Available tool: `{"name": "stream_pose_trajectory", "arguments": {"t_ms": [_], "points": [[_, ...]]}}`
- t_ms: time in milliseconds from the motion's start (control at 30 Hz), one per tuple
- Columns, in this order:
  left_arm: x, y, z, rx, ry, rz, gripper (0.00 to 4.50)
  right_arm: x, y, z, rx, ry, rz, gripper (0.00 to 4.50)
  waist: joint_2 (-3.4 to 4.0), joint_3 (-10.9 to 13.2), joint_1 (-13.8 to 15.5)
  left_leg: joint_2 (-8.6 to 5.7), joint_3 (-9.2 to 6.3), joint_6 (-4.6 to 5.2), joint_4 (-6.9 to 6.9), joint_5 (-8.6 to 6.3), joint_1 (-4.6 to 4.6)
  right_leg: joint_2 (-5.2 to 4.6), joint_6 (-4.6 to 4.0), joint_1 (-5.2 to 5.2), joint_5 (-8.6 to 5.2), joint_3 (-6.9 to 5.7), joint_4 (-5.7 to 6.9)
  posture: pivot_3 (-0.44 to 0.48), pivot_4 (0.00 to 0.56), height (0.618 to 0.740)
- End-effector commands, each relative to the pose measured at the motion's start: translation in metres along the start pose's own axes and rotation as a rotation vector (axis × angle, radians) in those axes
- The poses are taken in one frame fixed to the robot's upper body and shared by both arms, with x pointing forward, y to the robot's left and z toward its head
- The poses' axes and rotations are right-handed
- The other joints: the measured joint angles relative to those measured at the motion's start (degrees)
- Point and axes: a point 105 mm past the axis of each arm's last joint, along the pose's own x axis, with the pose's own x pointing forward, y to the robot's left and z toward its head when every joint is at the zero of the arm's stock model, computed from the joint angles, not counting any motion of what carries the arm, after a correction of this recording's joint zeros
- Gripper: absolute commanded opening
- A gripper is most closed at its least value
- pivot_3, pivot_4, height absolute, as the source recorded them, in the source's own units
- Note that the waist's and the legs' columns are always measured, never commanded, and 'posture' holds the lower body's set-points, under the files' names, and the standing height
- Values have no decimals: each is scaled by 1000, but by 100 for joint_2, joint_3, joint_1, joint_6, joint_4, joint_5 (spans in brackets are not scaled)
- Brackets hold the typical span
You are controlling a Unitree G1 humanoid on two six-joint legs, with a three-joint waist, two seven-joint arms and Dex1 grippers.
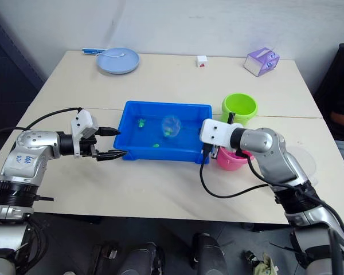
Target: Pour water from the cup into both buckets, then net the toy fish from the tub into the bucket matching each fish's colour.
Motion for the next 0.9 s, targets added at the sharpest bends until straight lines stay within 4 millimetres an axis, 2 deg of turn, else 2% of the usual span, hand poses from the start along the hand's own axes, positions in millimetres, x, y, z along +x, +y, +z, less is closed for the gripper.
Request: {"name": "stream_pose_trajectory", "arguments": {"t_ms": [33,200,433,600,900], "points": [[-9,0,10,21,-32,33,4500,-7,-20,9,-33,-28,-68,783,0,0,-4,2,0,0,-1,0,1,3,0,0,0,0,0,0,150,739],[-7,-1,10,11,-43,47,4500,-4,-27,-9,-86,54,-93,783,0,0,-5,2,2,0,-1,0,1,2,0,0,0,2,0,0,150,739],[-2,-1,15,14,-58,47,4500,10,-18,-31,-147,134,-25,783,0,0,-12,2,3,0,-1,0,1,2,0,0,0,2,0,0,150,739],[-2,1,20,17,-76,53,4500,18,3,-22,-17,73,59,783,0,0,-19,4,2,0,-2,0,1,5,0,0,0,2,0,0,150,739],[0,4,22,19,-90,59,4500,18,21,1,326,-24,103,783,0,0,4,3,-1,0,1,0,0,3,0,0,0,1,1,0,150,739]]}}
